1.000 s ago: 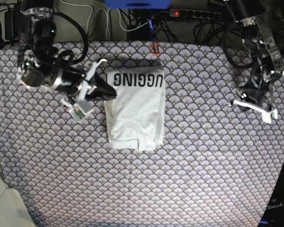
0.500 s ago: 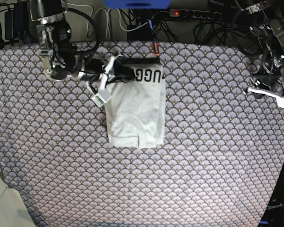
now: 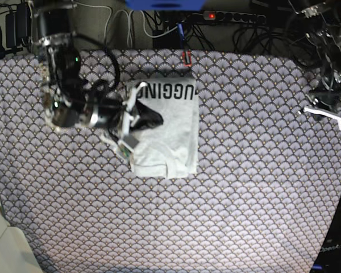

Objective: Fold the T-shirt properly
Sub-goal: 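Press and straighten the bundle's printed edge with the right gripper, then tuck and smooth the bundle's hem corner with the right gripper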

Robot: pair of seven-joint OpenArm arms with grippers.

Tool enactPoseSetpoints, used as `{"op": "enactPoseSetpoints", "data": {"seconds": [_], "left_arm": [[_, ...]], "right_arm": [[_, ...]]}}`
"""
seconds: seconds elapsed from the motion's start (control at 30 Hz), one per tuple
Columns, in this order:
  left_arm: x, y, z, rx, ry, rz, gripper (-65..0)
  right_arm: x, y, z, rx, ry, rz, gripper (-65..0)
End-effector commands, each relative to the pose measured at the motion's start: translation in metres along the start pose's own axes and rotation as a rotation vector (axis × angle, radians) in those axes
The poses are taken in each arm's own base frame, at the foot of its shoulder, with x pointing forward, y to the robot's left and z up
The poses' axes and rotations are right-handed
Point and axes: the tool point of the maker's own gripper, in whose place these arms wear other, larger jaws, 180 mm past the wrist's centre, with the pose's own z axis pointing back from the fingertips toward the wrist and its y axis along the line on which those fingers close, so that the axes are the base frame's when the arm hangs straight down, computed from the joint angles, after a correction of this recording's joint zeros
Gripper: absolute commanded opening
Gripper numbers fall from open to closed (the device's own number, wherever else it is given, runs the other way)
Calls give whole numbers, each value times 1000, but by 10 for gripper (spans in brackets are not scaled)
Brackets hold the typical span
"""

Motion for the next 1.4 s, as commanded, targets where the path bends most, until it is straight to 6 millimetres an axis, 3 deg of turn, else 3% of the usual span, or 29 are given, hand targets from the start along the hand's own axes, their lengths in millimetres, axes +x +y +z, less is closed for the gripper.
{"op": "enactPoseSetpoints", "data": {"seconds": [0.0, 0.1, 0.3, 0.4, 0.53, 0.67, 0.83, 1.07, 1.37], "left_arm": [[12, -1, 3, -6, -35, -11, -647], [6, 5, 5, 6, -20, -26, -647], [6, 8, 6, 12, -17, -35, -647], [2, 10, 7, 17, -7, -37, -647], [1, 10, 7, 18, -5, -36, -647], [1, 11, 7, 18, -4, -35, -647], [3, 9, 7, 15, -9, -37, -647], [5, 8, 6, 12, -16, -35, -647], [12, 3, 4, 2, -31, -28, -647]], "right_arm": [[20, -4, -2, 3, -26, 42, -650], [27, -16, -23, 20, 54, 94, -640], [46, -21, -67, 29, 144, 160, -473], [67, -24, -74, 4, 107, 204, -390], [94, -28, -77, -38, 44, 258, -340], [100, -42, -84, -75, 55, 272, -340], [98, -73, -99, -116, 93, 242, -340], [113, -95, -102, -128, 80, 229, -340], [80, -109, -107, -123, 115, 159, -339]]}}
